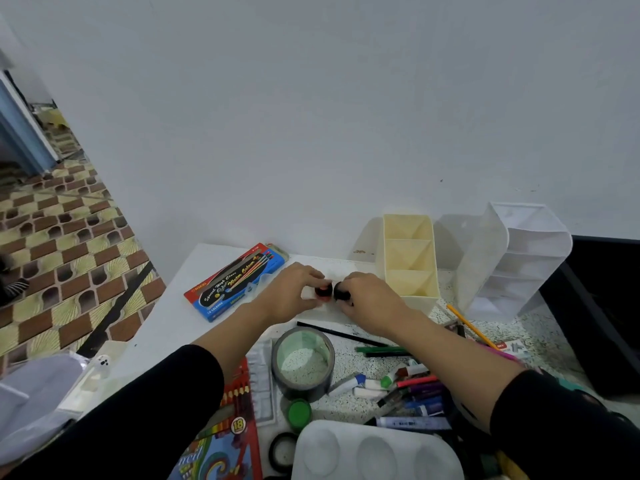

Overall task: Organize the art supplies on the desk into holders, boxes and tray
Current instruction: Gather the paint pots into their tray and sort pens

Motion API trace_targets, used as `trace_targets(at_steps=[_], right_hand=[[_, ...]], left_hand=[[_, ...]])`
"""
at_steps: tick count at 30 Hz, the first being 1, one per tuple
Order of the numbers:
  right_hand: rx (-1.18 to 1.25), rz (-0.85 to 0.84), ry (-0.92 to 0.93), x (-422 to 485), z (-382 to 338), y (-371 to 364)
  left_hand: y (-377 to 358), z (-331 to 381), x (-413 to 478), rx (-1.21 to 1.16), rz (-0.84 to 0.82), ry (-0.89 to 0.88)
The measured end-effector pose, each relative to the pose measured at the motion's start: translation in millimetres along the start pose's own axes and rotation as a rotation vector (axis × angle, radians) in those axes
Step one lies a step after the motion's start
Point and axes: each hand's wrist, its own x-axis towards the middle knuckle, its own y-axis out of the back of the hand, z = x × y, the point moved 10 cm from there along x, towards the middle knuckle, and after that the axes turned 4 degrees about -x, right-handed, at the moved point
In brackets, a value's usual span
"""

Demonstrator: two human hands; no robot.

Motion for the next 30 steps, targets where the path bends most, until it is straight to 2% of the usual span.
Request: trace_targets(at_steps=[2,4,8,10,13,16,21,30], right_hand=[[0.101,0.092,0.044,-14.5,-7.1,12.7],[0.161,0.168,0.118,-32.5,-22.0,25.9],[0.2,0.25,0.23,-71.8,-50.1,44.8],[0.233,0.192,0.266,-88.0,-58.6,45.1],[0.236,0.014,0.377,-107.8,-76.0,31.3],[0.184,-0.059,0.483,-121.8,-95.6,18.6],[-0.017,-0.045,0.538,-123.1,-120.7,1.2],[-0.196,-0.125,0.425,-106.4,-132.3,-26.9]], left_hand=[[3.1,-7.6,-8.2,-0.095,0.0,0.088],[16.3,-6.0,-21.3,-0.199,0.075,0.128],[37.4,20.7,-64.5,-0.124,0.117,0.107],[33.8,30.2,-90.3,-0.099,0.035,0.118],[18.6,31.7,-116.0,-0.022,-0.098,0.146],[22.9,32.0,-119.7,-0.047,-0.008,0.145],[36.2,29.4,-114.0,-0.075,0.181,0.221],[36.5,27.1,-113.7,-0.037,0.173,0.317]])
